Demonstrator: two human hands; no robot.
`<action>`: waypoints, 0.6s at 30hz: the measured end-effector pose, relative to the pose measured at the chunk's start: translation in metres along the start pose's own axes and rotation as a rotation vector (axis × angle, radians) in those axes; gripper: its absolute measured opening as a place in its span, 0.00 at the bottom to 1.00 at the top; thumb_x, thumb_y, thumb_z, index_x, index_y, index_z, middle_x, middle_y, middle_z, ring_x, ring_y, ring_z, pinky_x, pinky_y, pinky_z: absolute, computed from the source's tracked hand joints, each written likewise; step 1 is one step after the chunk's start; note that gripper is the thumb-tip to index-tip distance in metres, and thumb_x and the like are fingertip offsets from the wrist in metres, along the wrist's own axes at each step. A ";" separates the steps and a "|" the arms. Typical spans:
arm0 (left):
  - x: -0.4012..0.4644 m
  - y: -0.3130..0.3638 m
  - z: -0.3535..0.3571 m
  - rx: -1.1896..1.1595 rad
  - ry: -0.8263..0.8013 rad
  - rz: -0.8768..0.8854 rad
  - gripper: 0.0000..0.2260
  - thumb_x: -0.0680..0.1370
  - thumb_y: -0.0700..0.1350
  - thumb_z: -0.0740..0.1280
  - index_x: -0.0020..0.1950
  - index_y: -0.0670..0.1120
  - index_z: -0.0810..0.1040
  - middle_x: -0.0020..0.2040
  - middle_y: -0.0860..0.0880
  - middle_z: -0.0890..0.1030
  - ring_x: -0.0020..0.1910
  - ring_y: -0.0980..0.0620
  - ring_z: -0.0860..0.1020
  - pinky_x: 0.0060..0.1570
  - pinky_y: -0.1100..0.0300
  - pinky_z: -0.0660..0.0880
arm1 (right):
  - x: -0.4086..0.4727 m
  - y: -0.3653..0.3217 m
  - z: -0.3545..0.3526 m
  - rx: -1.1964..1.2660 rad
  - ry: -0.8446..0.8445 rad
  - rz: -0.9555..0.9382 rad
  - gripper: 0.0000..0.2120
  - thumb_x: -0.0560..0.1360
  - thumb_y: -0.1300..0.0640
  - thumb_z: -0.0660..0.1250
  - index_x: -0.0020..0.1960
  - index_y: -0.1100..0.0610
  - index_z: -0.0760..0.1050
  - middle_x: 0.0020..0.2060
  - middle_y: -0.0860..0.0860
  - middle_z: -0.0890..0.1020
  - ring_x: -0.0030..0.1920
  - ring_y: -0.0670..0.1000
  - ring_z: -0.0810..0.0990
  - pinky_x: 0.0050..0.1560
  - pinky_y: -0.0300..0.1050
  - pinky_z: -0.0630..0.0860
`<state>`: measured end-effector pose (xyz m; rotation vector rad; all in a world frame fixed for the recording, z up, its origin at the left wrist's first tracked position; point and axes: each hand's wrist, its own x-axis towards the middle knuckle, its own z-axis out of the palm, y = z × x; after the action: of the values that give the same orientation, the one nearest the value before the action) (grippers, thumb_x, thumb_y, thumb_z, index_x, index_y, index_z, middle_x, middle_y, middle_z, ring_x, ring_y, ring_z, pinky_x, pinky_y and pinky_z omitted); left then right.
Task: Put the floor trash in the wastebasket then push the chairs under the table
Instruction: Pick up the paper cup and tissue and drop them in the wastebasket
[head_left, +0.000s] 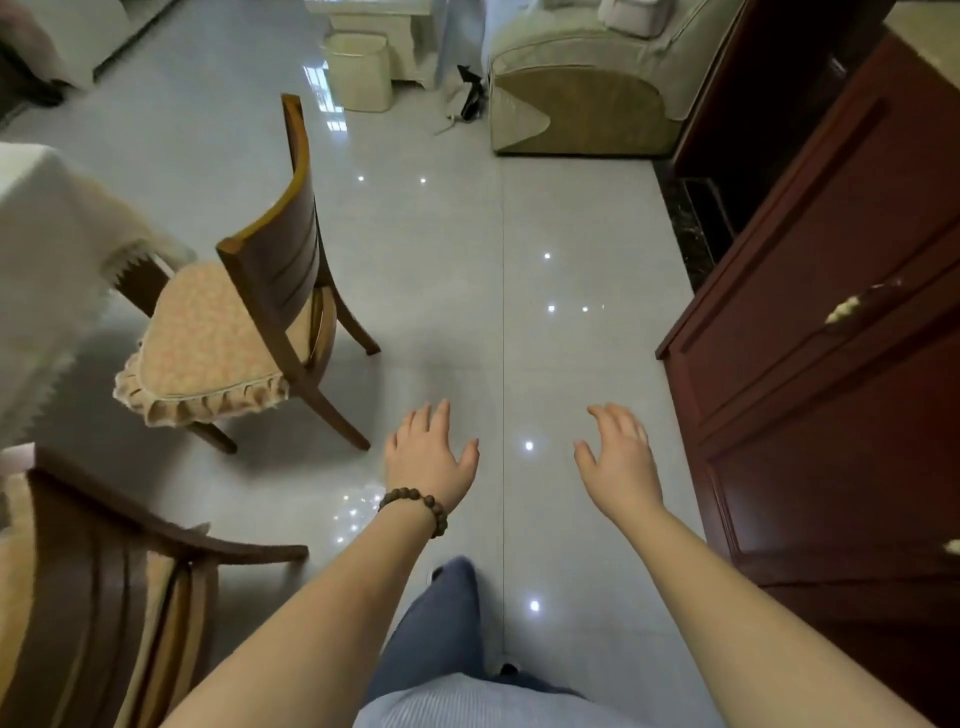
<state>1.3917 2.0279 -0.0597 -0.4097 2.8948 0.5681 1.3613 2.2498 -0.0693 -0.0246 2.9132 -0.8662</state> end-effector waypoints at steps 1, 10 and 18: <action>0.019 0.003 -0.001 -0.004 -0.003 -0.006 0.30 0.78 0.60 0.57 0.77 0.50 0.55 0.76 0.47 0.61 0.76 0.47 0.56 0.73 0.50 0.54 | 0.018 -0.002 0.004 0.002 -0.015 -0.006 0.22 0.77 0.56 0.62 0.70 0.58 0.65 0.72 0.56 0.65 0.73 0.55 0.57 0.72 0.51 0.58; 0.253 0.005 -0.020 -0.008 0.020 -0.070 0.29 0.78 0.59 0.57 0.76 0.48 0.57 0.76 0.46 0.61 0.75 0.46 0.57 0.73 0.48 0.55 | 0.259 -0.038 0.039 -0.041 -0.108 -0.052 0.23 0.78 0.55 0.60 0.72 0.56 0.63 0.73 0.55 0.63 0.74 0.54 0.56 0.73 0.52 0.57; 0.456 0.017 -0.093 -0.046 0.050 -0.109 0.29 0.78 0.58 0.58 0.76 0.47 0.58 0.75 0.45 0.62 0.75 0.45 0.57 0.73 0.46 0.56 | 0.473 -0.113 0.028 -0.082 -0.118 -0.098 0.22 0.77 0.56 0.62 0.70 0.58 0.66 0.70 0.56 0.66 0.73 0.56 0.58 0.71 0.51 0.59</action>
<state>0.9438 1.8991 -0.0645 -0.5928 2.8890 0.6166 0.8918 2.1186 -0.0753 -0.2190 2.8548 -0.7305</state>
